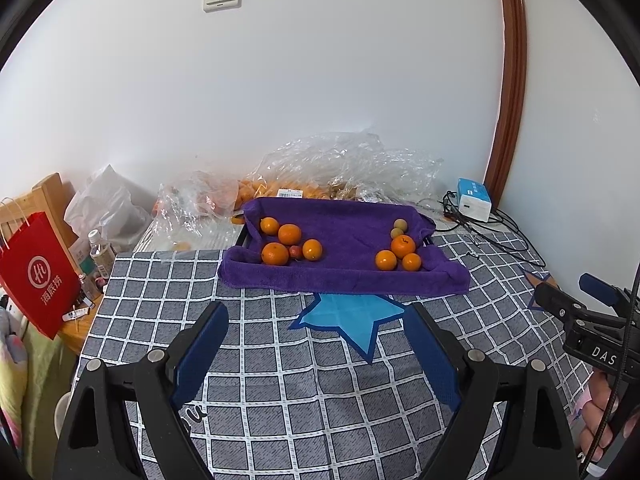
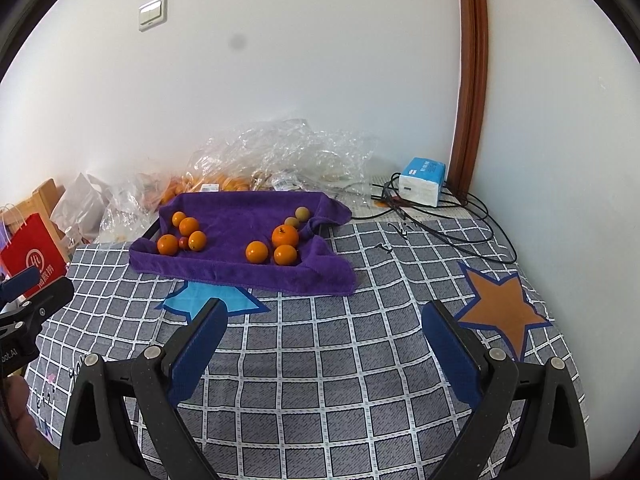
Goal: Organize fruits
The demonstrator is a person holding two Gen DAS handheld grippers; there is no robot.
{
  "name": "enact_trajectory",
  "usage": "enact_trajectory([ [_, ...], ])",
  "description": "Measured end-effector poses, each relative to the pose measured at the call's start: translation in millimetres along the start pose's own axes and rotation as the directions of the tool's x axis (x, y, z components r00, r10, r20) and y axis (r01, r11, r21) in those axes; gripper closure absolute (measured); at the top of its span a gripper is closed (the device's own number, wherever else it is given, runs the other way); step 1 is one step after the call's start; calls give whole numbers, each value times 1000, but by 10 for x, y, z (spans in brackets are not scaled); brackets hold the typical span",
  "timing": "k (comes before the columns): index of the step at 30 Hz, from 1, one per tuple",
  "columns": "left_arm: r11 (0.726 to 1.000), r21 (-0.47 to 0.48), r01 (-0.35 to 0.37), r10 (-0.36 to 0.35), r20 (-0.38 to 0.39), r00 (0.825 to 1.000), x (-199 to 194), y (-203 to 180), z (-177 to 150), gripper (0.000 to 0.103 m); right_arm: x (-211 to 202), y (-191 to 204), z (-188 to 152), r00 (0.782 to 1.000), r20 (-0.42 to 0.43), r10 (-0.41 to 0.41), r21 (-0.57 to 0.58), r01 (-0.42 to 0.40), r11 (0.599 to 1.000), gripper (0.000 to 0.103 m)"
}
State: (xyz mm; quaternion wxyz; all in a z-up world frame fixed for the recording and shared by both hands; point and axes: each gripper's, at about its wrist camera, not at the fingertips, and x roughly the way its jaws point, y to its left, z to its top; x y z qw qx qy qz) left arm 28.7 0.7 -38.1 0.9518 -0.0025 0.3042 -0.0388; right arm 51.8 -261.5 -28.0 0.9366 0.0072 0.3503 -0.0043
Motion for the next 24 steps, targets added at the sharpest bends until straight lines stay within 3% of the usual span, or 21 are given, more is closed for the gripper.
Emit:
enact_trajectory([
  [24,1000,-4,0,0,4,1000,-18,11,21,14,-20,38,4,1000,4,3,0,-3,1000,6],
])
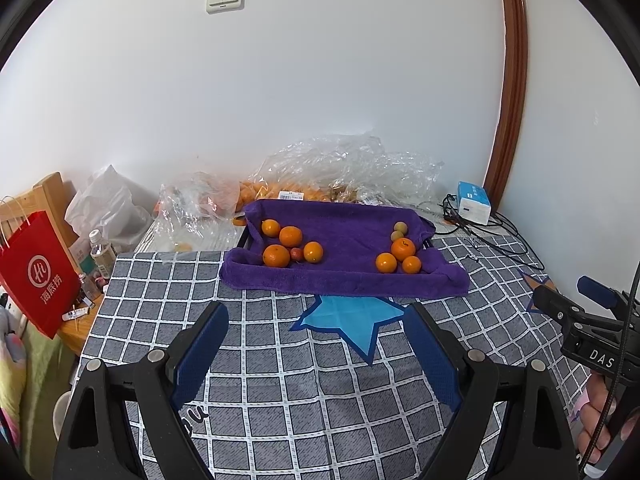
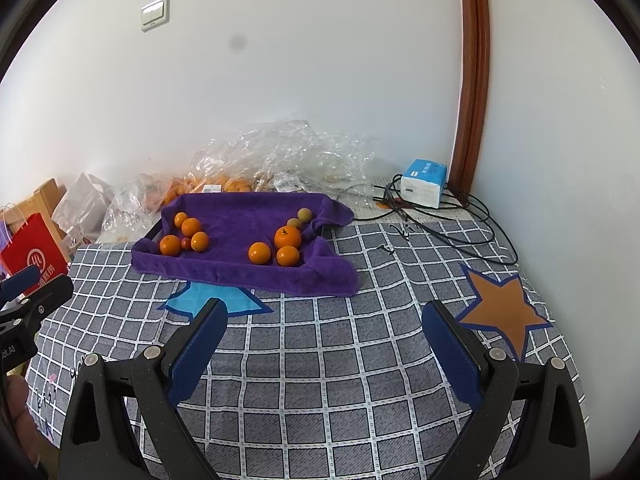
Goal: Organize fruits
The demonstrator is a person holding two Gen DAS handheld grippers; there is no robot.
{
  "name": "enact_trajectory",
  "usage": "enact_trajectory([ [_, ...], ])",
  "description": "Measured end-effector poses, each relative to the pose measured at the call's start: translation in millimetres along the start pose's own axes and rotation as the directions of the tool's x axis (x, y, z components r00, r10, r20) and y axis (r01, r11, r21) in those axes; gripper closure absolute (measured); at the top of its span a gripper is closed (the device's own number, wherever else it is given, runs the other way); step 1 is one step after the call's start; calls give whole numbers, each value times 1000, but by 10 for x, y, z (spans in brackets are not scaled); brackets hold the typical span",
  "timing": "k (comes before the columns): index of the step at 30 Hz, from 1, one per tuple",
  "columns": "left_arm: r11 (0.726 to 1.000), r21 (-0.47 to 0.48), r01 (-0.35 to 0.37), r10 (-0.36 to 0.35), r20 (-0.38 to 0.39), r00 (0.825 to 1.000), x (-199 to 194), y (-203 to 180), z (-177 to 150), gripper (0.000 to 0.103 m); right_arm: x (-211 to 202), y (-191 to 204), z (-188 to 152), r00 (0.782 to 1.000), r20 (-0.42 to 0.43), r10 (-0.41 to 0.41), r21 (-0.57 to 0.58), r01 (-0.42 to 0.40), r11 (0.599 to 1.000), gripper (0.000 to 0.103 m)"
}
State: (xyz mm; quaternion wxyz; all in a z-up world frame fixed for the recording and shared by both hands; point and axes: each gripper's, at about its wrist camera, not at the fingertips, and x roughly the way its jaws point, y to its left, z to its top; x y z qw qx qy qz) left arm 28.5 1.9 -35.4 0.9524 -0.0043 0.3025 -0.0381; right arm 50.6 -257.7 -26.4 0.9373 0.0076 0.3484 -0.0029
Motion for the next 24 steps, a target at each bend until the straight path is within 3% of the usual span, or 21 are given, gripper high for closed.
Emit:
enact_trajectory([
  [24,1000,-5,0,0,4,1000,-16,-2,20,14,-22,-31,12,1000,8,2,-7,-2,1000,6],
])
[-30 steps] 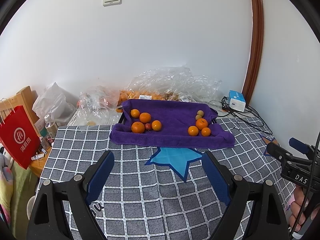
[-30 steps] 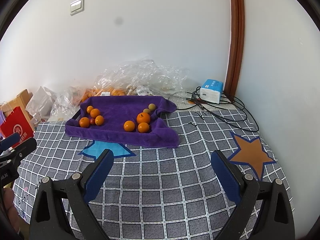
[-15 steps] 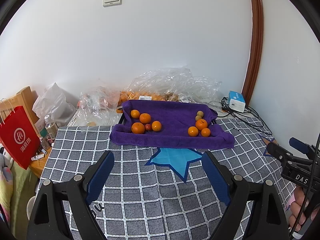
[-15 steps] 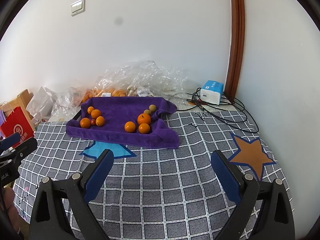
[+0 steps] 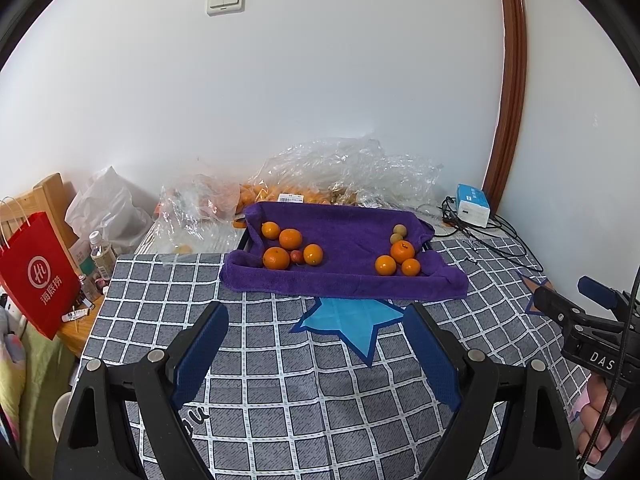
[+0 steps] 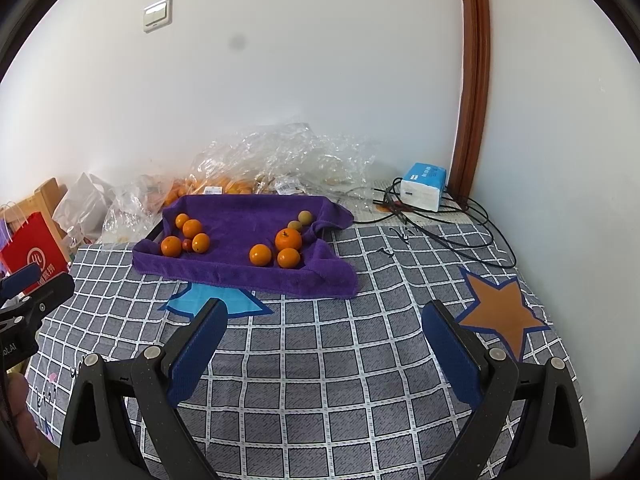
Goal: Organize fruits
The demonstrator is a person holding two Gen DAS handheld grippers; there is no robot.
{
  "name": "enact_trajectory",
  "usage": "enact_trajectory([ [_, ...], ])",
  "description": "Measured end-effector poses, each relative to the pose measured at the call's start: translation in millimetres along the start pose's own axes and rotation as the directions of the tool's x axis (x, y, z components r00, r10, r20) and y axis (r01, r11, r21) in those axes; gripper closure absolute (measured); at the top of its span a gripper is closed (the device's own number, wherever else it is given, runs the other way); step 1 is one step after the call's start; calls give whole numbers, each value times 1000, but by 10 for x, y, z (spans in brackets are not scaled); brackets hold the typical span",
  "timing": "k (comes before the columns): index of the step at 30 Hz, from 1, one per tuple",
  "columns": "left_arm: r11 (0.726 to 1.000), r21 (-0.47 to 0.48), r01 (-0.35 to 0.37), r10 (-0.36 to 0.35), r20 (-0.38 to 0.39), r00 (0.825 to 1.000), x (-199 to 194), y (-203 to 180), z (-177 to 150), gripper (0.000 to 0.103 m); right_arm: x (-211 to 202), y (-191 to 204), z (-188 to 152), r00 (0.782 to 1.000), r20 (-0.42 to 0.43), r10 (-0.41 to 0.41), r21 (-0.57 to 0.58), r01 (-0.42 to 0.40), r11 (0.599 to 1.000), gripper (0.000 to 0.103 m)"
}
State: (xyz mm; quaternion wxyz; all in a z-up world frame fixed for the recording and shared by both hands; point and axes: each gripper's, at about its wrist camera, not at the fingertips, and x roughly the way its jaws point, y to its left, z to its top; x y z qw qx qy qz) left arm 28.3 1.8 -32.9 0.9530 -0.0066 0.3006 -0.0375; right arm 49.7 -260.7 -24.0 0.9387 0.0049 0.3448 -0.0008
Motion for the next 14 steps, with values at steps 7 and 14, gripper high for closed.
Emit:
enact_trajectory([
  [7,1000,-2,-3,3,4,1000,-10,-14,25,14,-13,13,10,1000,4,3,-2,-3,1000,6],
  [14,1000,-14,-13,13,17,1000,-19,-8,62,13,-19,51,17,1000,6,5,-19,-5,1000,6],
])
